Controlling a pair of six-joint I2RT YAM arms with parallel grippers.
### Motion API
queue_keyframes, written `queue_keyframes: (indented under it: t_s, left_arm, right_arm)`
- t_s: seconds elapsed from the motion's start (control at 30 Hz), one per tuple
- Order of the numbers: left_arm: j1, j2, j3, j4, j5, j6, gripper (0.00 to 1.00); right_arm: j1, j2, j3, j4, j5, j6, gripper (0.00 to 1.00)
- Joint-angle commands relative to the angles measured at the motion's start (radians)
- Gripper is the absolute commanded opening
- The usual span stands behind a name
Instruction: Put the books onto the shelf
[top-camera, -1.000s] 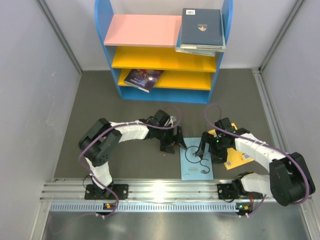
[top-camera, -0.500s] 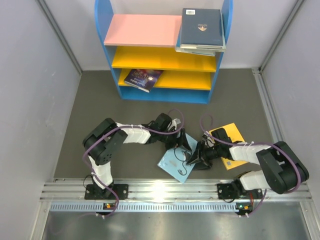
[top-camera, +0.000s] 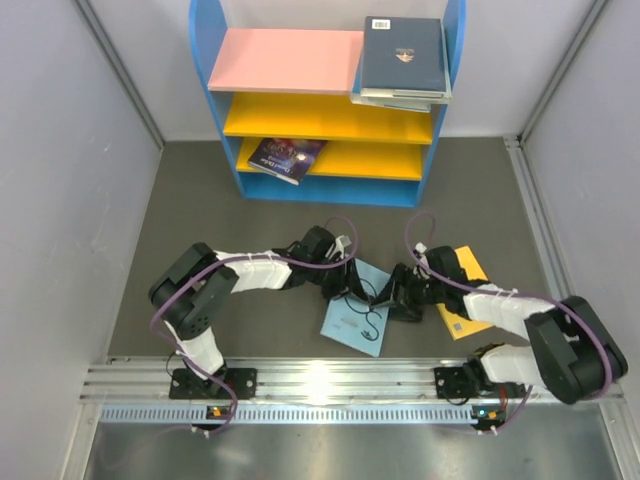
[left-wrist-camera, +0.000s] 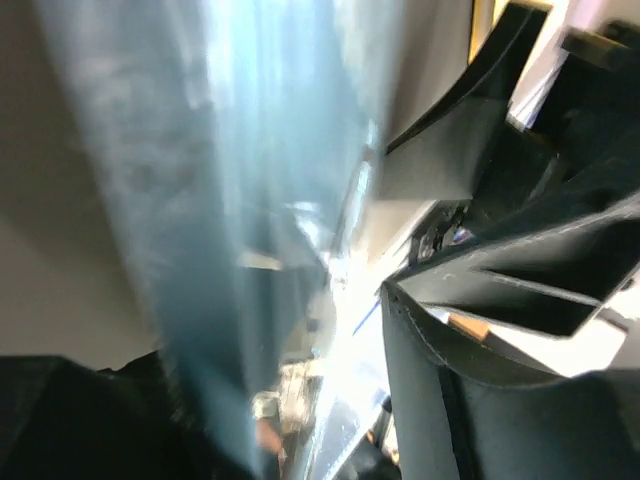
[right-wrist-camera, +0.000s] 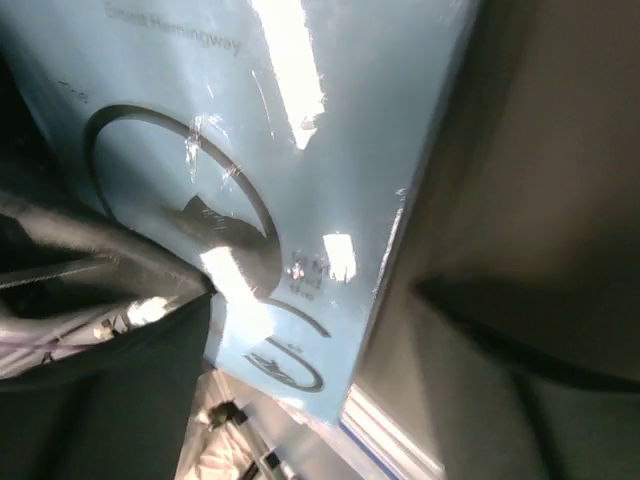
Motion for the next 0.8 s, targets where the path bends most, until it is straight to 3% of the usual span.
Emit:
queue_keyframes:
  t_s: [0.0, 0.07, 0.3, 0.5, 0.77]
  left_arm:
    - [0.01, -0.085, 0.049, -0.054, 0.017, 0.025, 0.0]
    - [0.033, -0.12, 0.058, -0.102, 0.008, 0.022, 0.0]
    - [0.206, -0.296, 0.061, -0.029, 0.032, -0.09, 0.0]
    - [0.263, -0.307, 0.081, 0.096, 0.097, -0.204, 0.0]
    - [0.263, -0.289, 0.04, 0.3, 0.089, -0.342, 0.0]
  right_arm:
    - [-0.02, -0.141, 0.069, 0.032, 0.09, -0.039, 0.86]
    - [-0.041, -0.24, 0.087, -0.063, 0.113, -0.051, 1.0]
    - [-0.115, -0.431, 0.103, -0.163, 0.057, 0.001, 1.0]
    - [-0.107, -0.425, 0.004, 0.12, -0.058, 0.175, 1.0]
    - [-0.014, -0.338, -0.003, 0.415, -0.045, 0.309, 1.0]
